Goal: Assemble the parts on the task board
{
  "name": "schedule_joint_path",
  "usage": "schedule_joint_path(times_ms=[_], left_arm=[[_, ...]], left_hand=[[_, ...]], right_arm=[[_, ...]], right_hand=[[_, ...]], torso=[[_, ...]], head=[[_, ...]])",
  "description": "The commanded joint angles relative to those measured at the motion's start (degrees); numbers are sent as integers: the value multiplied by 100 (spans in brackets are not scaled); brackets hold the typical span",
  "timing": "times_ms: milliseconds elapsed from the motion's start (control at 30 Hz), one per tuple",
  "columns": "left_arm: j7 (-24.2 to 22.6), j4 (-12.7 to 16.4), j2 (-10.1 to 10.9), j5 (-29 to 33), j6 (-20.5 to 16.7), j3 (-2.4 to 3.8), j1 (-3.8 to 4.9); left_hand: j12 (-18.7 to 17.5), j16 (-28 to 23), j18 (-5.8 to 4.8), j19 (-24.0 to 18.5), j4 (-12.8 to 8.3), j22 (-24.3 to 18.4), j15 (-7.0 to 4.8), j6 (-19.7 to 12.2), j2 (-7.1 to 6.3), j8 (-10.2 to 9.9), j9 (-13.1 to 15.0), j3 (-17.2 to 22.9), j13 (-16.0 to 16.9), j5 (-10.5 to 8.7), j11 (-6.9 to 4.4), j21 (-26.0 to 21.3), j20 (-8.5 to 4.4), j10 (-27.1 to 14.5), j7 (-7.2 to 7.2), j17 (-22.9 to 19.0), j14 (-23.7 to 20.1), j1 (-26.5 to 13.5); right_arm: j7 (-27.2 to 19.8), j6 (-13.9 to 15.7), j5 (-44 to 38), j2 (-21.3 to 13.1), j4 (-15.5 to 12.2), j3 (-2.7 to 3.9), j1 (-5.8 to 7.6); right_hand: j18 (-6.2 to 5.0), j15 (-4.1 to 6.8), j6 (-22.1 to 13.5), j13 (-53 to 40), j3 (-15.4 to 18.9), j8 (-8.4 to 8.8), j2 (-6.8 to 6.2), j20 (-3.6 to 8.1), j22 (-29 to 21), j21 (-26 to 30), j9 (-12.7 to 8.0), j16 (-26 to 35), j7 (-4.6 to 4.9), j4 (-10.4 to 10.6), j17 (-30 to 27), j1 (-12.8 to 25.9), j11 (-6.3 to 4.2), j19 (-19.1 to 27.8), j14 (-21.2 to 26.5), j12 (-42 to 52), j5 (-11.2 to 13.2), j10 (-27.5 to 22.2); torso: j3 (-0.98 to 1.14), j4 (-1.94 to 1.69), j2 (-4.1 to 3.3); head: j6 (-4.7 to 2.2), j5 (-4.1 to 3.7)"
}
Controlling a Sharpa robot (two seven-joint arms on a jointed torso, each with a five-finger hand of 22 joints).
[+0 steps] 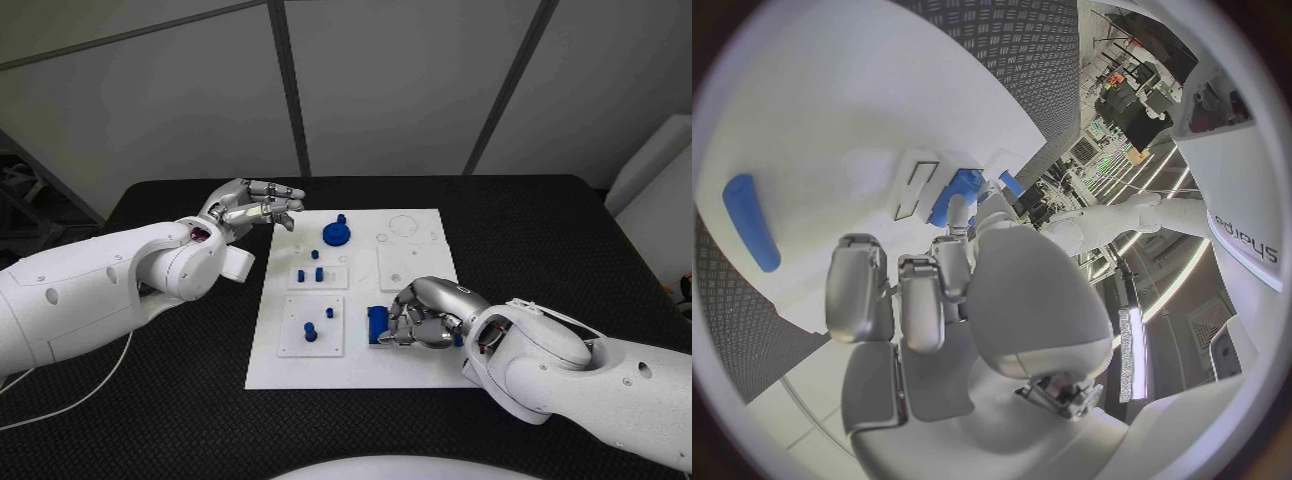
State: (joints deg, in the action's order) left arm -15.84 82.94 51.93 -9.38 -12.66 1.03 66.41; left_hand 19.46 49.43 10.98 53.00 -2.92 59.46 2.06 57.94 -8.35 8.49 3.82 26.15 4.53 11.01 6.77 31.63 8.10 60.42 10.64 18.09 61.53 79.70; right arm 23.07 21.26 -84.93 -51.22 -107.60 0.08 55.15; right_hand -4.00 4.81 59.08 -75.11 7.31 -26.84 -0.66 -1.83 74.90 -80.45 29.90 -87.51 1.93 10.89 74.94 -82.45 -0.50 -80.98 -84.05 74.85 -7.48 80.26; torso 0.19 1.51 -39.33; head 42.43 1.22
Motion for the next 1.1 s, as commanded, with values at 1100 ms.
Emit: schedule_joint_path(times_ms=[1100], left_arm=[[-27,6,26,8,49,3,-3]], left_hand=[[40,-36,-56,-30,3,-15,44,-39,25,39,0,-36,2,-7,3,-20,23,-34,18,-8,-8,-36]], right_arm=[[-115,448,340,-1431,-467,11,15]], right_hand=[[-26,-228,-392,939,98,1047,10,-201,-211,359,-643,238,398,403,636,150,179,301,-404,-1278,-453,-511]], torso=[[-3,20,9]], head=[[-63,-239]])
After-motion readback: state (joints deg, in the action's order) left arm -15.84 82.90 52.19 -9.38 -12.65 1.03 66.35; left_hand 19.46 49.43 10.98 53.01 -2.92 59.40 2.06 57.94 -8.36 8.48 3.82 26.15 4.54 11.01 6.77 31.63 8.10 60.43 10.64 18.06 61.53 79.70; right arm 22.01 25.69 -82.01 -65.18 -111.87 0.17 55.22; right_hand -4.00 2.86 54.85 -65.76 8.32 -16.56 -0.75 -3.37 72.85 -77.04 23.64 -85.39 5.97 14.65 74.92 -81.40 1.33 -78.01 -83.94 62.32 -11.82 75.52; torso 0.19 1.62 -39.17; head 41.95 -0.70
